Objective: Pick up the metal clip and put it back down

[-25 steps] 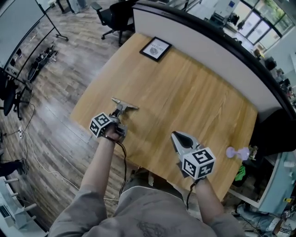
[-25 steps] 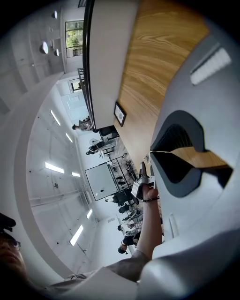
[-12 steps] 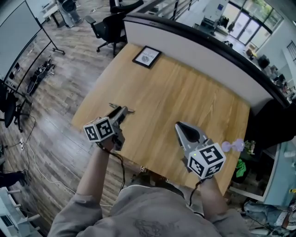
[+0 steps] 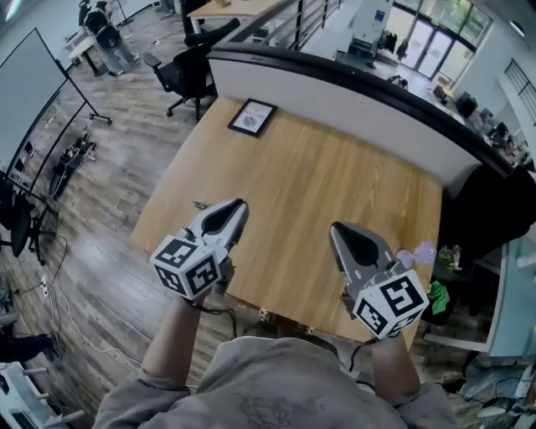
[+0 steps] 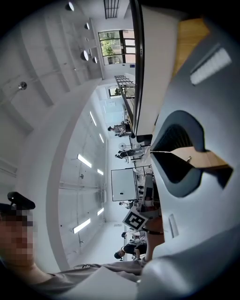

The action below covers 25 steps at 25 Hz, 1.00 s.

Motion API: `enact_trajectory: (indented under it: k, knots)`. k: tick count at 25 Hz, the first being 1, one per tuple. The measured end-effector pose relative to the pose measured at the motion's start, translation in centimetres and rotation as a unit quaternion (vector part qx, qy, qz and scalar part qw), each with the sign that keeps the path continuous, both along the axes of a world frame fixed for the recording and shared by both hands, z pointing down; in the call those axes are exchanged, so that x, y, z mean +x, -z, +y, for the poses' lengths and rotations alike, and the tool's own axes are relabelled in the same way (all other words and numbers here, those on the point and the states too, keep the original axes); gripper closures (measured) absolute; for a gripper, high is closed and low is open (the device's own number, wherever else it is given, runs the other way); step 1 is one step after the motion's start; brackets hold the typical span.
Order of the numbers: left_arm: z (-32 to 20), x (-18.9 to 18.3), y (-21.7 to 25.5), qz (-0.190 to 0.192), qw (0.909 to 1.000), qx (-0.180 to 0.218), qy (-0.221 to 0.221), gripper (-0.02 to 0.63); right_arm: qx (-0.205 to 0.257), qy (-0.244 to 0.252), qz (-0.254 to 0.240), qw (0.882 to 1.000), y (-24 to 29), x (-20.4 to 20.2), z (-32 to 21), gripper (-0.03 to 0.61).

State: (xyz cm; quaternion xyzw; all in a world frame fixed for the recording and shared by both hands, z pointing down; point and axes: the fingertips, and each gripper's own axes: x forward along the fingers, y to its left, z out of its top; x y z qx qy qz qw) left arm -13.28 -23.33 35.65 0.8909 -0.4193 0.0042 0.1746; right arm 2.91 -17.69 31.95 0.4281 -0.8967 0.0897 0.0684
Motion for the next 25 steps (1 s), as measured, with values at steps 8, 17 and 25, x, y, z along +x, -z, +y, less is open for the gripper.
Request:
enact_trajectory:
  k: [8,17,25]
  knots:
    - [3.4,4.5,5.3,-0.058,0.9935,0.089,-0.041,0.612,0.05,-0.052,0.013,0.997,3.1,4.4,3.8,0.563]
    - [7.0,10.9,6.2,-0.08,0.984,0.125,-0.099,0.612,0.04,-0.09,-0.005,0.995,2.7,9.2,7.7,0.565]
    - [9.3,16.1,4.5,-0.101,0.9758,0.131,-0.143,0.612,0.007,-0.125,-0.004,0.992,0.9,12.9,11.1,0.565]
